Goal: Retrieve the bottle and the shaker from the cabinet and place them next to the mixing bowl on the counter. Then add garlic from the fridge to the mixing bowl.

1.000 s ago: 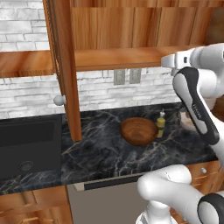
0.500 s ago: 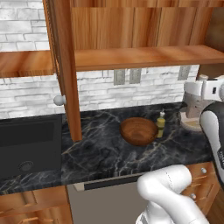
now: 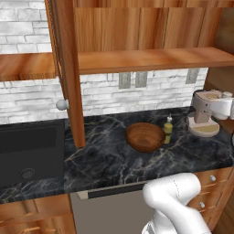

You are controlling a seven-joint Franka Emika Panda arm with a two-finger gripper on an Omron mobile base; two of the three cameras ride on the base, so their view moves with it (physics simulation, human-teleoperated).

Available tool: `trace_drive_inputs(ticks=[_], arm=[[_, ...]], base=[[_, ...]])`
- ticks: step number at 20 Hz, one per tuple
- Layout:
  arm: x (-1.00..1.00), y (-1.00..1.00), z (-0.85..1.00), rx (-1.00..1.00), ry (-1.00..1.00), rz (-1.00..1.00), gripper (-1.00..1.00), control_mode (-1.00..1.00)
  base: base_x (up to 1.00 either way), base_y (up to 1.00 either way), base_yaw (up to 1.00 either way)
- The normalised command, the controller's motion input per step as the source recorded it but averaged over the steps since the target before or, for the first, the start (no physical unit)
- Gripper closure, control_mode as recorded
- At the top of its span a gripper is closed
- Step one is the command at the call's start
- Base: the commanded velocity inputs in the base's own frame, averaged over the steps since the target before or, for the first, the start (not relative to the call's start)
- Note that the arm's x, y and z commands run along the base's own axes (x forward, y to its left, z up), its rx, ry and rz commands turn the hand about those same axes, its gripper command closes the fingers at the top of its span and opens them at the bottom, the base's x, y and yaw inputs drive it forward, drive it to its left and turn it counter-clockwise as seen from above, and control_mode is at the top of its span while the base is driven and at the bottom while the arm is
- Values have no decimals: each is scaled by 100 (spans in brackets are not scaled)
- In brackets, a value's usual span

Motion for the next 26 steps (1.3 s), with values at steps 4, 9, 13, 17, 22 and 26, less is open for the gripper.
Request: trace_drive_inputs(ticks=[4, 9, 13, 17, 22, 26], arm=[[-4, 0, -79, 0, -10, 6, 100, -100], [0, 6, -81, 0, -14, 2, 100, -100], [0, 29, -75, 0, -14, 0, 100, -100], [8, 58, -69, -2, -7, 0, 100, -100], [5, 32, -69, 0, -11, 0, 100, -100], [1, 0, -75, 0, -17, 0, 100, -100]], base=[[0, 0, 0], [0, 0, 0], [0, 0, 0], [0, 0, 0], [0, 0, 0], [0, 0, 0]])
